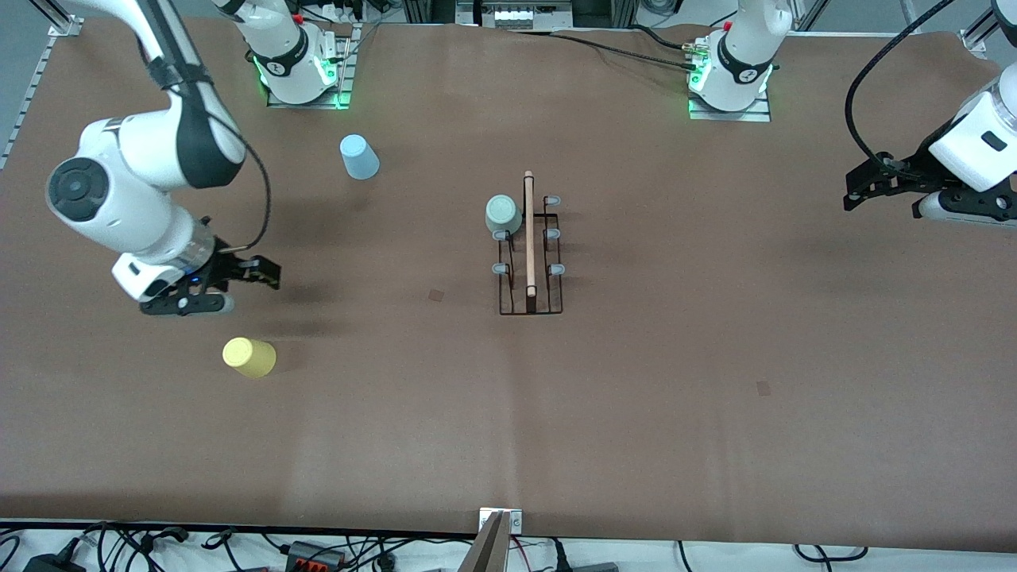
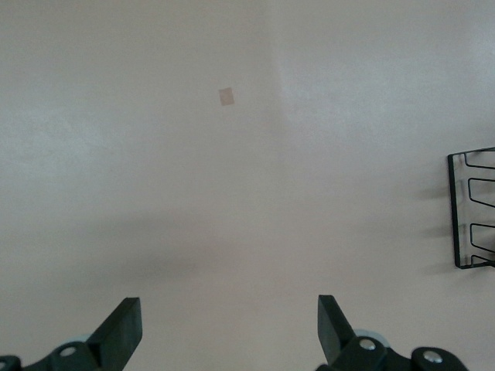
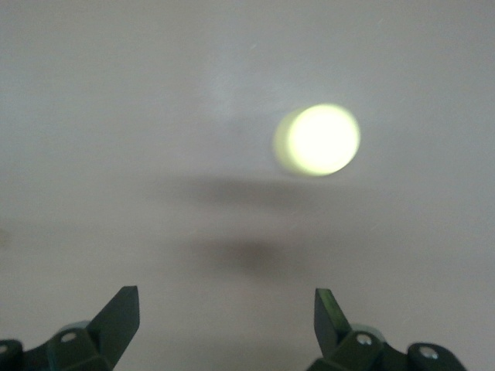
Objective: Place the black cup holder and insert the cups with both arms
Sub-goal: 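Move the right gripper over to the yellow cup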
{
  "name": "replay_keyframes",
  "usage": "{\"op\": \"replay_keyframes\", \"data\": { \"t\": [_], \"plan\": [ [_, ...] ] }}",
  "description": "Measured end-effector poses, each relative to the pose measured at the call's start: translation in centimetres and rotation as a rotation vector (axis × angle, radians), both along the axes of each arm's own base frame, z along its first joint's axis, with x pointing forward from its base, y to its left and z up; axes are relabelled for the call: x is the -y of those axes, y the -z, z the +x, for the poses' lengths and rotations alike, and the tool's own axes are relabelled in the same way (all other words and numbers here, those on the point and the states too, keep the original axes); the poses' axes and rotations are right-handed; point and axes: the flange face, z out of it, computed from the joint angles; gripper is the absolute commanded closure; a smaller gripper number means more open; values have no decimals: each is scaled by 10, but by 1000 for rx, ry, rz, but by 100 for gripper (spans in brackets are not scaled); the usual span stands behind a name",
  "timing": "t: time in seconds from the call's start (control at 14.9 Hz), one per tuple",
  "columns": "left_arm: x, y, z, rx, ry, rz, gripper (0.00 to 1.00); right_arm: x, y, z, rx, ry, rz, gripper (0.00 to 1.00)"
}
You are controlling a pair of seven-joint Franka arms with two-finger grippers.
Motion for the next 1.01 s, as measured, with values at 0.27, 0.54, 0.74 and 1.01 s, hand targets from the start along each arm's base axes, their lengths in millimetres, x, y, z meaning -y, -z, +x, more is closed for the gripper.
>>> {"op": "replay_keyframes", "data": {
  "t": [0.27, 0.54, 0.74, 1.01],
  "plan": [
    [0, 0, 0, 0, 0, 0, 0, 53, 49, 14, 45, -53, -8, 0],
    [0, 0, 0, 0, 0, 0, 0, 55, 80, 22, 87, -131, -5, 0],
    [0, 0, 0, 0, 0, 0, 0, 64, 88, 29, 115, -215, -16, 0],
    [0, 0, 0, 0, 0, 0, 0, 70, 107, 38, 138, -237, -19, 0]
  ]
}}
